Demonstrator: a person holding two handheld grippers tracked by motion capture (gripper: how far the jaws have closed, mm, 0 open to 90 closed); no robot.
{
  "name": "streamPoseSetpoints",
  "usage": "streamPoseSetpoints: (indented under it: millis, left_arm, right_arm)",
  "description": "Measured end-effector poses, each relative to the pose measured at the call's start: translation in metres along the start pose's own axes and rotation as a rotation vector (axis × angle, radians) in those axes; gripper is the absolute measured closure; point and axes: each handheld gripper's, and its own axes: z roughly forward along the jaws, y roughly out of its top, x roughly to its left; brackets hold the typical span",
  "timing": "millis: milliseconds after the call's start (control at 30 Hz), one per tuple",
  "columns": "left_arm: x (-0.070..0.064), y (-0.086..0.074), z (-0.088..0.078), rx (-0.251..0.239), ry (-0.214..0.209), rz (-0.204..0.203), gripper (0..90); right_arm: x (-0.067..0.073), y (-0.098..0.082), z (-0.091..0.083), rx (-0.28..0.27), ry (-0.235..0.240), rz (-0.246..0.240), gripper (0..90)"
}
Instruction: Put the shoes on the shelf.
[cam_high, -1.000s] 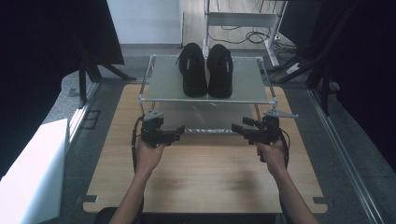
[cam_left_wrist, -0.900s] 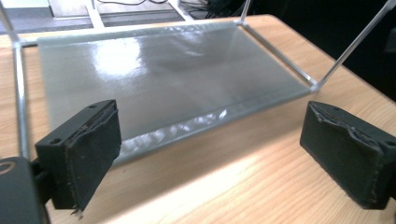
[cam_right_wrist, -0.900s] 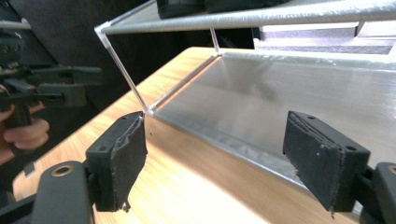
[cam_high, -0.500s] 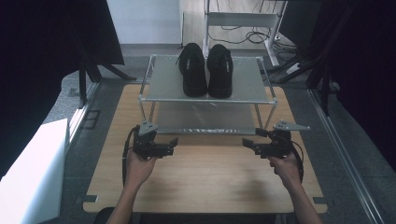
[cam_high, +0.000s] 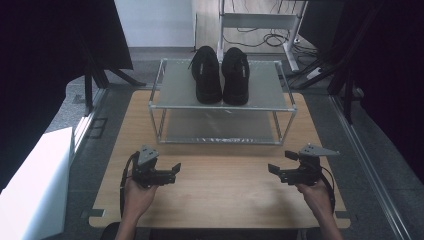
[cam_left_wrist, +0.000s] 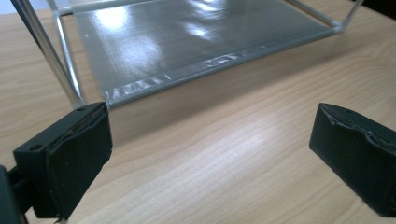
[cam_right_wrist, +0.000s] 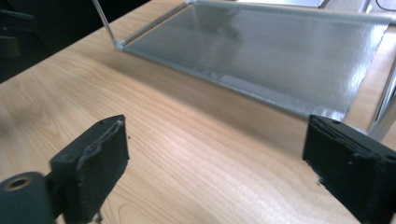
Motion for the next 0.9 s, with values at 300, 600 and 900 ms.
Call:
streamPoseSetpoints:
  millis: [300, 600, 900]
  left_arm:
    - [0.002, -0.038, 0.006, 0.008, -0.005, -0.021, 0.0]
    - [-0.007, -0.055, 0.025, 0.128, 0.013, 0.017, 0.0]
    - [-0.017, -0.059, 0.037, 0.226, 0.048, 0.090, 0.0]
  right_arm:
    - [0.003, -0.029, 0.016, 0.054, -0.060, 0.000, 0.0]
    - [0.005, -0.054, 0.031, 0.138, -0.099, -0.064, 0.0]
    - [0.005, -0.068, 0.044, 0.251, -0.082, -0.089, 0.0]
